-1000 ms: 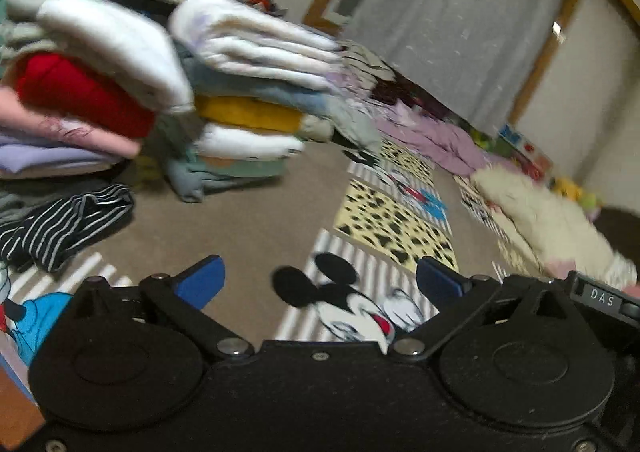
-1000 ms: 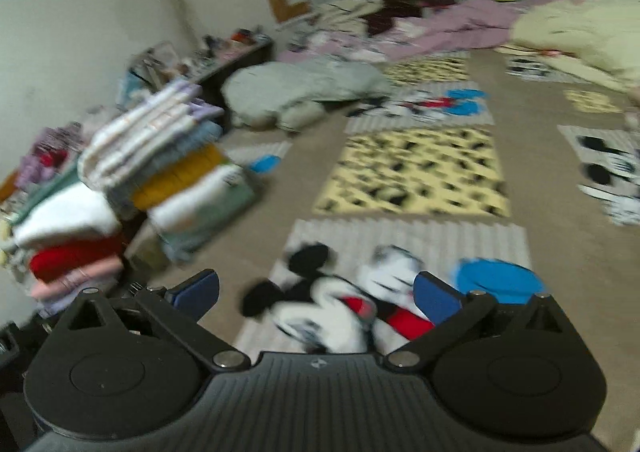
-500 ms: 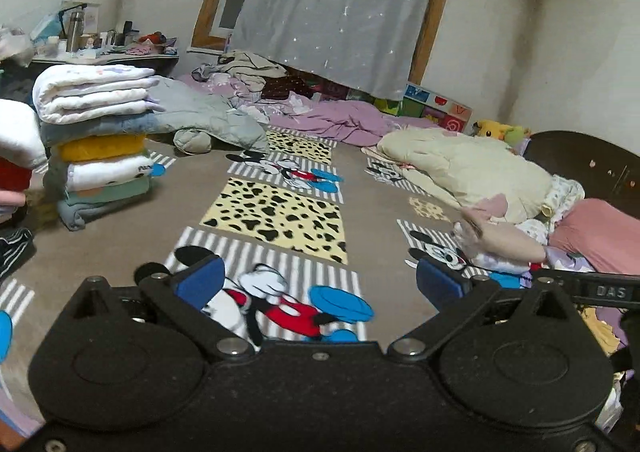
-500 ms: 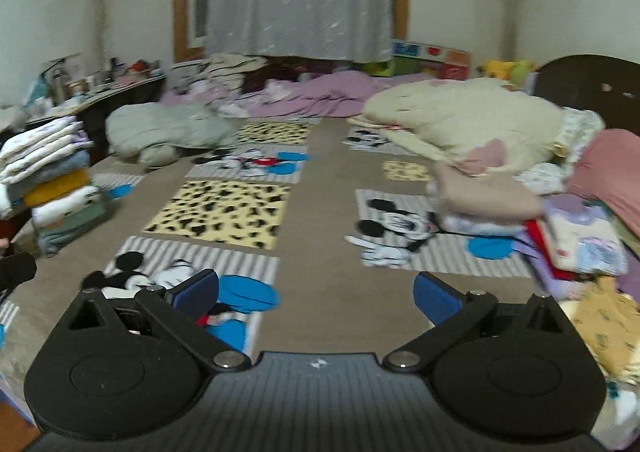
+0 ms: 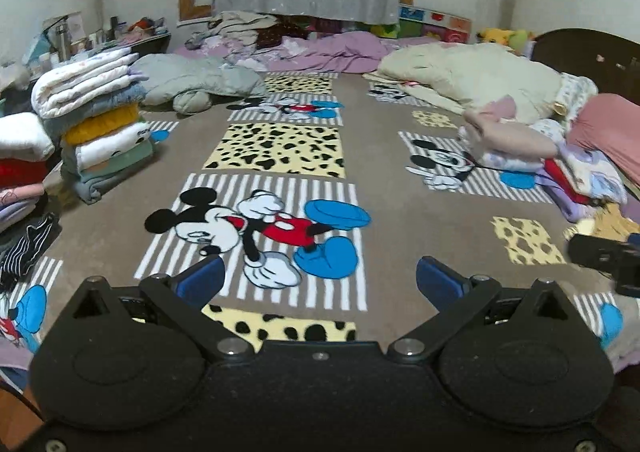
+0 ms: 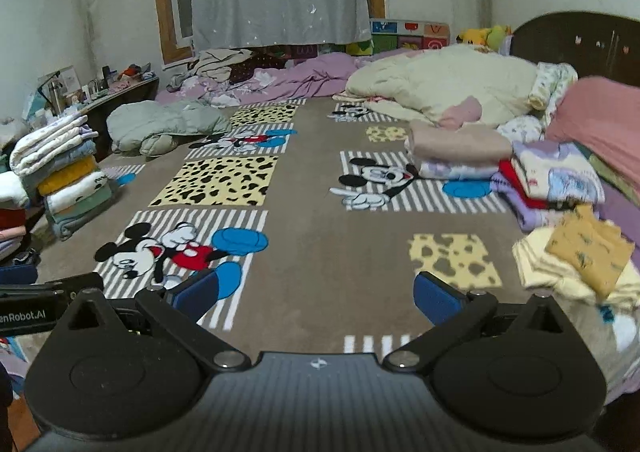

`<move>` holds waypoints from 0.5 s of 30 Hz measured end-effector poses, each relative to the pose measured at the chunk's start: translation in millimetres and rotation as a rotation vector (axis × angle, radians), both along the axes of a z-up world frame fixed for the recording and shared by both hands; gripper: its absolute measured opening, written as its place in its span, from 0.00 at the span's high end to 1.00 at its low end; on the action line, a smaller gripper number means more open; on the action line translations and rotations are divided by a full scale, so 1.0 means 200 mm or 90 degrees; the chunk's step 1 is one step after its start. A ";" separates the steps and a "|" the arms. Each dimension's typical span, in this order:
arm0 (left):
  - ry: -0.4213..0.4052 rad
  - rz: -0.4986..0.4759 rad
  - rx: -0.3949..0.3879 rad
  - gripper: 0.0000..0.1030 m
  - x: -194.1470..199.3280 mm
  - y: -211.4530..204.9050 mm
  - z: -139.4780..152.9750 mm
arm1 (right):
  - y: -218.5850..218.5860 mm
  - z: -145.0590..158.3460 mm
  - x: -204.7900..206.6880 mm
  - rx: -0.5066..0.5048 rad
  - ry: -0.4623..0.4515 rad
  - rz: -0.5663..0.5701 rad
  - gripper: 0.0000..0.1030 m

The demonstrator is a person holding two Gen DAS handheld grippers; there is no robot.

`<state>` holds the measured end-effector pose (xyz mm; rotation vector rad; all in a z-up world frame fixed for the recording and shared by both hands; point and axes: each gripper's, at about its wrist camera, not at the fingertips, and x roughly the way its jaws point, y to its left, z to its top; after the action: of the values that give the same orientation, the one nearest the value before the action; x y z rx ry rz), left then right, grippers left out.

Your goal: Fold clothes

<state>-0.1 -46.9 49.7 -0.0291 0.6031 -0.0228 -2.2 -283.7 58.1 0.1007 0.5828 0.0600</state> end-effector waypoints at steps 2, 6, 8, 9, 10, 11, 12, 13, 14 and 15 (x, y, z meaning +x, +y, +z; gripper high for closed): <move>-0.007 -0.004 0.009 0.00 -0.04 -0.01 0.01 | 0.02 -0.01 -0.02 0.007 0.003 0.001 0.00; -0.023 -0.002 0.016 0.00 -0.09 -0.01 0.01 | 0.06 -0.02 -0.03 0.011 0.008 0.006 0.00; -0.027 0.000 0.014 0.00 -0.10 0.00 0.00 | 0.09 -0.02 -0.03 0.011 0.013 0.009 0.00; -0.024 0.000 0.010 0.00 -0.09 0.00 -0.01 | 0.10 -0.03 -0.03 0.010 0.015 0.011 0.00; -0.022 0.000 0.005 0.00 -0.09 0.00 -0.02 | 0.10 -0.04 -0.03 0.007 0.017 0.012 0.00; -0.018 -0.002 0.001 0.00 -0.09 0.00 -0.03 | 0.11 -0.04 -0.03 0.003 0.019 0.013 0.00; -0.014 -0.006 -0.004 0.00 -0.08 0.00 -0.05 | 0.12 -0.05 -0.03 0.000 0.020 0.014 0.00; -0.010 -0.010 -0.006 0.00 -0.07 -0.01 -0.06 | 0.12 -0.06 -0.02 -0.002 0.023 0.015 0.00; -0.009 -0.012 -0.003 0.00 -0.07 -0.02 -0.07 | 0.13 -0.07 -0.02 -0.004 0.026 0.015 0.00; -0.008 -0.014 -0.001 0.00 -0.06 -0.02 -0.08 | 0.13 -0.08 -0.02 -0.006 0.028 0.016 0.00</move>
<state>-11.8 -51.8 34.5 -0.0242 0.5911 -0.0441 -5.3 -257.6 41.8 0.0860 0.6288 0.0790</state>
